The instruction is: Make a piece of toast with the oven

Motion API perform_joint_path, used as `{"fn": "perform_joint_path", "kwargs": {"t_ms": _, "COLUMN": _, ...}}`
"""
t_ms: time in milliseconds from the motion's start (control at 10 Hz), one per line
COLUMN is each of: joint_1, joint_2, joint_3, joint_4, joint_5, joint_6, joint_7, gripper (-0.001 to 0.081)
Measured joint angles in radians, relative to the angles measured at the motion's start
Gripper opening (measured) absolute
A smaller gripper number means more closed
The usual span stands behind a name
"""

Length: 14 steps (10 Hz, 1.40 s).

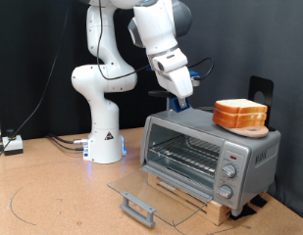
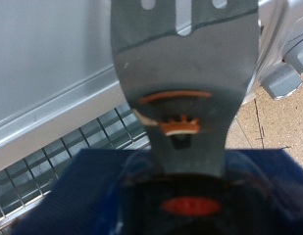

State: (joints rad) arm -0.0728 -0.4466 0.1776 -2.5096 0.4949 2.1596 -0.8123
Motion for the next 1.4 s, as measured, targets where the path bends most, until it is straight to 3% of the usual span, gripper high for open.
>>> {"fn": "perform_joint_path", "kwargs": {"t_ms": 500, "joint_1": -0.002, "joint_2": 0.008, "joint_3": 0.008, "joint_4": 0.006, "joint_5": -0.032, "joint_6": -0.049, "joint_7": 0.015, "gripper": 0.0398}}
{"fn": "perform_joint_path", "kwargs": {"t_ms": 1400, "joint_1": -0.001, "joint_2": 0.015, "joint_3": 0.018, "joint_4": 0.009, "joint_5": -0.021, "joint_6": -0.031, "joint_7": 0.027, "gripper": 0.0397}}
